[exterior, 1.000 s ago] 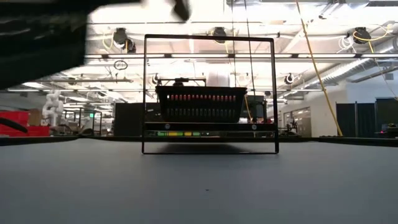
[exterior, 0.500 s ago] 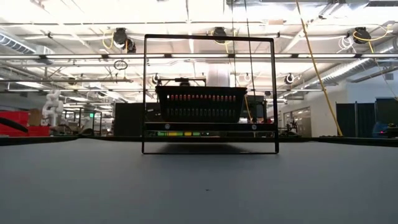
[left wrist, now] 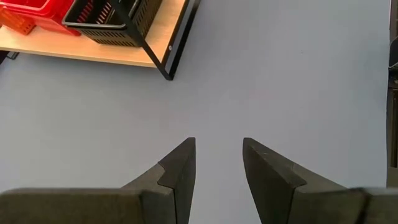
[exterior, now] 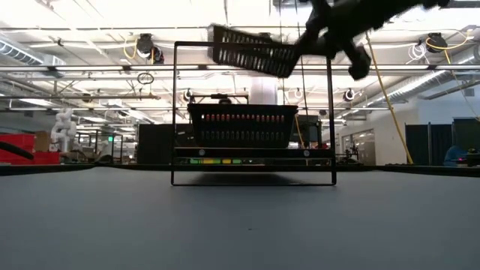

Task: Stack baskets on shelf by color
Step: Stack the black bin on the stacked black bins on the shelf

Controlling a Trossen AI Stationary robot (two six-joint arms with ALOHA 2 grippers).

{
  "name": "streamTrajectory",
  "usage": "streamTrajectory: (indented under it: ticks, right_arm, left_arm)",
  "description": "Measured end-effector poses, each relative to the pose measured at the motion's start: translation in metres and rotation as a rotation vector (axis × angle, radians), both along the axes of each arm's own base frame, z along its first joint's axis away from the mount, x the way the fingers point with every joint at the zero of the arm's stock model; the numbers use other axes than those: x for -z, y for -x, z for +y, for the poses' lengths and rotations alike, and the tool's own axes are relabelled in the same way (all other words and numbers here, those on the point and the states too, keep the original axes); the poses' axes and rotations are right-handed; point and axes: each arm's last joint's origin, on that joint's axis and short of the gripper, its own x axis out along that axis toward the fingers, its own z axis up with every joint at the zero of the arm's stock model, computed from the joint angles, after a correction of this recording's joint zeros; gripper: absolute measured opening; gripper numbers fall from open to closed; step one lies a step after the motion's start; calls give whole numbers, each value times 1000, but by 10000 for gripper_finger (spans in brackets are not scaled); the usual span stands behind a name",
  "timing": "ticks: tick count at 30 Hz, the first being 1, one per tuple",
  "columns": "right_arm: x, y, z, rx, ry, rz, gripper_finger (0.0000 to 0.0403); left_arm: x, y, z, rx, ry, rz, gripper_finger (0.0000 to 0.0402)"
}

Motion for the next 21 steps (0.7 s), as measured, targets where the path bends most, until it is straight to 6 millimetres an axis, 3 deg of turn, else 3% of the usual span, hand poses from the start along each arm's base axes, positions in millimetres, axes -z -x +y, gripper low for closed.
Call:
streamTrajectory:
  ticks: [4, 21]
  right_arm:
    - [12, 2, -7, -25, -31, 14, 4]
    - [21, 3, -9, -118, -92, 87, 10]
  left_arm:
    - [0, 0, 0, -1, 1, -1, 136]
    - [0, 0, 0, -3, -1, -6, 136]
